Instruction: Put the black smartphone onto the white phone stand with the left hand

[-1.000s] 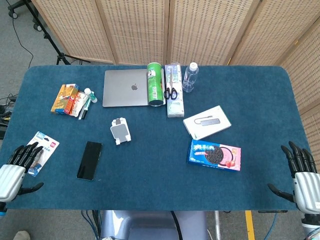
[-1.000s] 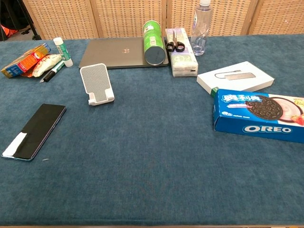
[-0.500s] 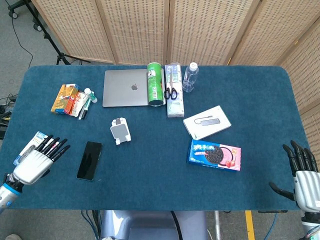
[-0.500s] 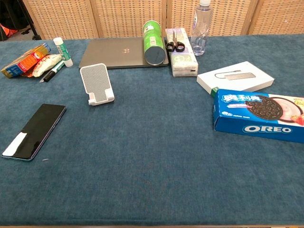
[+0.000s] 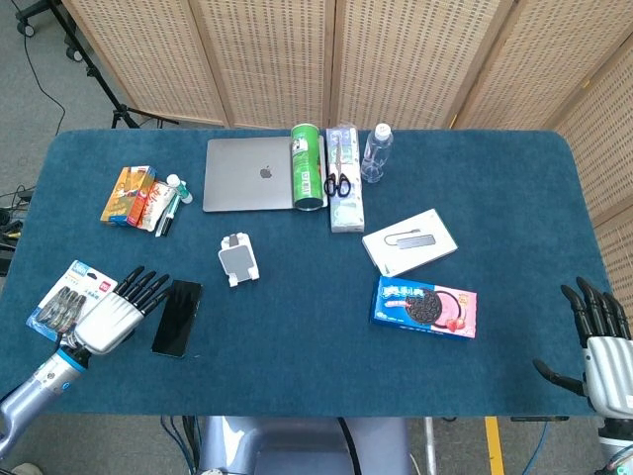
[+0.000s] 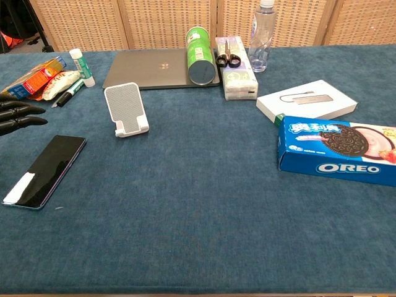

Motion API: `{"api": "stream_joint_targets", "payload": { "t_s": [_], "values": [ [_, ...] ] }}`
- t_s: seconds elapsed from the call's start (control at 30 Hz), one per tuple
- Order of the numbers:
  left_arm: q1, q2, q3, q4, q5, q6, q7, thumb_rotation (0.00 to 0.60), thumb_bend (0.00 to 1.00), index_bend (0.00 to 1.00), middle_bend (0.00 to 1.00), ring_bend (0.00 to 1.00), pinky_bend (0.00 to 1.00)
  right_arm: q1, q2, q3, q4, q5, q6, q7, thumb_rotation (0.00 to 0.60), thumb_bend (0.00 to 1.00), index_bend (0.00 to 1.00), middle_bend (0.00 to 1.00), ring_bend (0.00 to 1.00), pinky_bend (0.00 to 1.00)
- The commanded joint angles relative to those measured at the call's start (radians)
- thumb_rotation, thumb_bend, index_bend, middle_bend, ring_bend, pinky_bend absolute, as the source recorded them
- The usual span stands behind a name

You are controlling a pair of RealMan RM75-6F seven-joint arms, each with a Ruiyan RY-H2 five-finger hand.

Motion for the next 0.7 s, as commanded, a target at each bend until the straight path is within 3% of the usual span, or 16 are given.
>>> {"api": "stream_joint_targets", "payload": {
  "t_s": [0.03, 0.33, 0.7],
  "values": [
    [-0.008, -0.017, 0.006, 0.001, -0.004, 0.003, 0.002, 0.600, 0.04, 0.00, 0.00, 0.00, 0.00, 0.000, 0.000, -0.002, 0.000, -0.001, -0.002, 0.000, 0.600, 0.00, 0.00, 0.00, 0.00, 0.00],
    [-0.032, -0.035, 0.030, -0.049, 0.000, -0.018, 0.069, 0.600, 0.04, 0.00, 0.00, 0.00, 0.00, 0.003, 0.002, -0.001, -0.002, 0.005, -0.009, 0.002, 0.600, 0.00, 0.00, 0.00, 0.00, 0.00],
    [-0.053, 0.000, 0.065, -0.212, 0.006, -0.053, 0.139, 0.600, 0.04, 0.00, 0.00, 0.00, 0.00, 0.000, 0.010, 0.000, -0.003, 0.005, -0.006, 0.017, 0.600, 0.00, 0.00, 0.00, 0.00, 0.00]
  ]
}}
